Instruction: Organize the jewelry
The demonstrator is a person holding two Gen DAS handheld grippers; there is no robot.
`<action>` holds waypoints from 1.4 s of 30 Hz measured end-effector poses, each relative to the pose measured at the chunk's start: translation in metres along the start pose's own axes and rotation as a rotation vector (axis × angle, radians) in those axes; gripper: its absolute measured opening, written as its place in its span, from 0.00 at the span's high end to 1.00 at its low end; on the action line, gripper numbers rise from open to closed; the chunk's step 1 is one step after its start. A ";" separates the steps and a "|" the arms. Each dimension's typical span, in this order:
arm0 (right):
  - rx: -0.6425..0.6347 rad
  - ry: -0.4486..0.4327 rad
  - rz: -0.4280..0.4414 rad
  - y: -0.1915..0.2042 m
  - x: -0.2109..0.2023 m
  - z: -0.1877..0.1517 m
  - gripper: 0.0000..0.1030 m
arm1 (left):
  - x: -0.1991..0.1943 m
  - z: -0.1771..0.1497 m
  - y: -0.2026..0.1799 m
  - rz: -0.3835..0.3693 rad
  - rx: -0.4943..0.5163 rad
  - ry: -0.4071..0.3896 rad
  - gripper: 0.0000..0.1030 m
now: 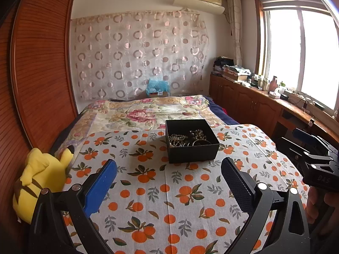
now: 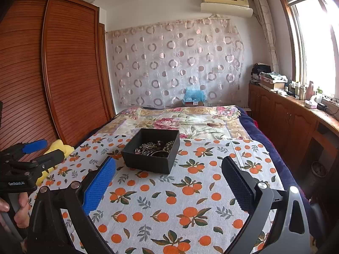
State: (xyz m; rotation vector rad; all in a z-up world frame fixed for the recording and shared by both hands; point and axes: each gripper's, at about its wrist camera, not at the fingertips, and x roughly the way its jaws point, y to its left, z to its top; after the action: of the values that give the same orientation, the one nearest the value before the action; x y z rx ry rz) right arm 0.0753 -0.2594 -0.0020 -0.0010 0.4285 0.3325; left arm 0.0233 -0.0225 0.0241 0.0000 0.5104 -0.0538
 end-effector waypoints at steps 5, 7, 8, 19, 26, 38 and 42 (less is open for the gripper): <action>0.000 0.000 -0.001 0.000 0.000 0.000 0.03 | 0.001 0.000 0.000 -0.001 0.000 -0.002 0.08; 0.001 -0.001 -0.001 0.001 0.000 -0.001 0.03 | 0.000 -0.001 0.000 0.001 0.001 -0.002 0.08; 0.001 0.000 0.000 0.000 0.000 0.000 0.03 | 0.001 -0.001 0.001 -0.001 0.001 -0.001 0.08; 0.005 0.001 0.000 0.000 -0.001 -0.001 0.03 | 0.000 -0.002 0.000 -0.001 0.001 -0.003 0.08; 0.003 0.000 0.000 -0.001 -0.001 0.000 0.03 | 0.000 -0.002 0.000 -0.002 0.001 -0.005 0.08; 0.005 0.001 0.002 -0.001 -0.001 -0.001 0.03 | -0.005 0.002 -0.001 -0.003 -0.001 -0.012 0.08; 0.004 0.000 0.002 0.000 -0.002 -0.001 0.03 | -0.005 0.002 -0.001 -0.004 0.001 -0.013 0.08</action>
State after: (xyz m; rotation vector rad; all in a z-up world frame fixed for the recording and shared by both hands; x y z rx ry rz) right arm 0.0736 -0.2603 -0.0026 0.0032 0.4294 0.3331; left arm 0.0196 -0.0229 0.0286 -0.0002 0.4974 -0.0578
